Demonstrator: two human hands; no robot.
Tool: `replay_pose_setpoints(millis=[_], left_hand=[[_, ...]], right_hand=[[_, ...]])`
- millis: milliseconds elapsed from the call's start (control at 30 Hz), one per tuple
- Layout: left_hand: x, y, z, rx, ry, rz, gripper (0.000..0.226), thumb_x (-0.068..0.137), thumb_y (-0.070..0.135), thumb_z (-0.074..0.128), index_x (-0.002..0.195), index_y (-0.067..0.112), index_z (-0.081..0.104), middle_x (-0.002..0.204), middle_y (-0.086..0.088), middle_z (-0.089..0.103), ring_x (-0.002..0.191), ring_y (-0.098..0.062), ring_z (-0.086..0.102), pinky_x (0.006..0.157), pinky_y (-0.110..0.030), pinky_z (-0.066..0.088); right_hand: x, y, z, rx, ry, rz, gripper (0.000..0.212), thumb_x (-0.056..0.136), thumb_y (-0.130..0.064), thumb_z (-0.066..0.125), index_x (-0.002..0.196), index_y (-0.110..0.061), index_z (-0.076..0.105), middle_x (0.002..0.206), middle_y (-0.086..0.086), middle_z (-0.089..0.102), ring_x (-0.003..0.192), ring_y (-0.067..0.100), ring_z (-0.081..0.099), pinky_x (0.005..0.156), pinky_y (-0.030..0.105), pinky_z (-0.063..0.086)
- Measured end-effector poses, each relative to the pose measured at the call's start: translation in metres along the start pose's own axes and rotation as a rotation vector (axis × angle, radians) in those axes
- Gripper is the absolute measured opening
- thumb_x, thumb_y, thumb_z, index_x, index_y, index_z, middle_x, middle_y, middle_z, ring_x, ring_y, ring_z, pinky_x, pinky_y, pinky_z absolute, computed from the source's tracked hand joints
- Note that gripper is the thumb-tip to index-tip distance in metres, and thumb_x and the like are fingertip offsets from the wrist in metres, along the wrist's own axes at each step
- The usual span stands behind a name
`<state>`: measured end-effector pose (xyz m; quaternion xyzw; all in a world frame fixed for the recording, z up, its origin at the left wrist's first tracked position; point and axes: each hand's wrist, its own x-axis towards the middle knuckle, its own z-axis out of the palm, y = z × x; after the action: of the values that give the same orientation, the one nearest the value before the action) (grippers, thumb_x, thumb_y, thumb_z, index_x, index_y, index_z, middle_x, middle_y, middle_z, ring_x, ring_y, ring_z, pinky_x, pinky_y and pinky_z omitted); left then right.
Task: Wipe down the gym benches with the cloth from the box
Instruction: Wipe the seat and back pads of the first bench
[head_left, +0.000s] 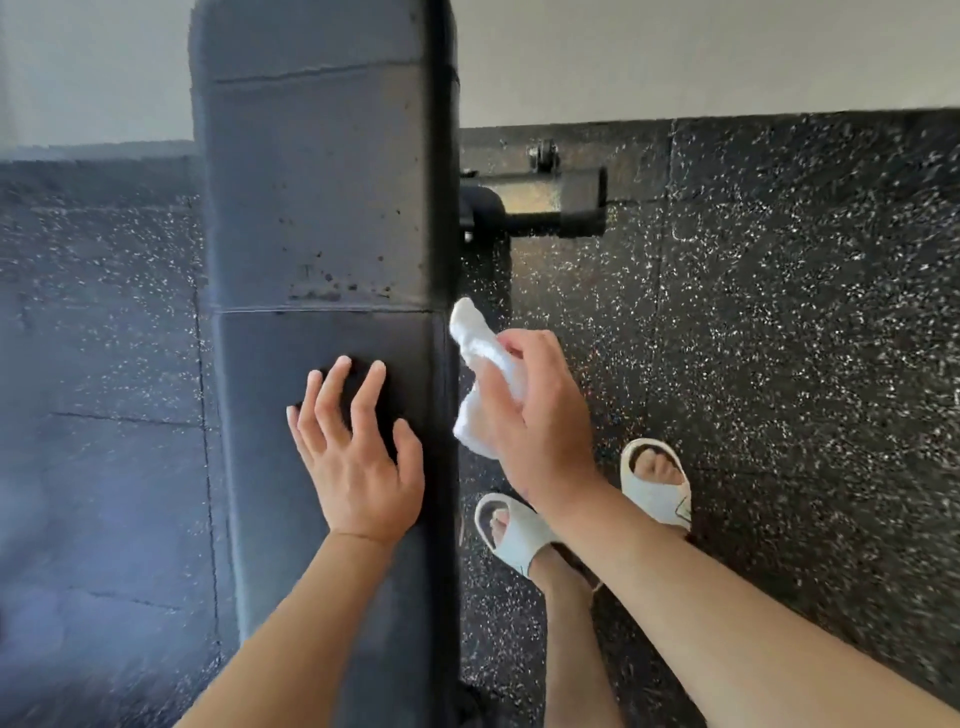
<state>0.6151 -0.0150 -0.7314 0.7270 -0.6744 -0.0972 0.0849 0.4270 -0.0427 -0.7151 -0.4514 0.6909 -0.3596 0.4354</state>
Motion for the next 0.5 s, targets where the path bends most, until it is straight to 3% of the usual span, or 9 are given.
replay_pose_setpoints(millis=[100,233,500], left_hand=[[-0.001,0.000,0.002,0.007,-0.010,-0.012,0.057,0.093,0.026,0.048,0.149,0.023,0.049,0.162,-0.005,0.036,0.155,-0.035,0.026,0.125,-0.065,0.014],[0.000,-0.002,0.005,0.012,0.013,0.005,0.055,0.094,0.027,0.045,0.149,0.022,0.049,0.161,-0.006,0.037,0.154,-0.037,0.028,0.122,-0.067,0.018],[-0.001,-0.001,0.006,-0.011,0.026,0.023,0.058,0.092,0.023,0.045,0.149,0.016,0.050,0.159,-0.010,0.039,0.151,-0.040,0.030,0.119,-0.068,0.023]], right_hand=[[0.005,-0.008,0.025,0.090,-0.023,0.013,0.021,0.104,-0.030,0.058,0.121,-0.017,0.056,0.115,-0.005,0.055,0.096,0.015,0.059,0.081,0.042,0.051],[0.002,-0.012,0.056,0.112,-0.003,0.068,0.026,0.104,-0.034,0.057,0.124,-0.018,0.053,0.116,-0.004,0.051,0.097,0.022,0.060,0.079,0.048,0.052],[-0.081,0.022,0.061,0.248,-0.038,0.194,0.023,0.105,-0.038,0.052,0.123,-0.024,0.050,0.111,-0.006,0.061,0.093,0.014,0.062,0.077,0.036,0.050]])
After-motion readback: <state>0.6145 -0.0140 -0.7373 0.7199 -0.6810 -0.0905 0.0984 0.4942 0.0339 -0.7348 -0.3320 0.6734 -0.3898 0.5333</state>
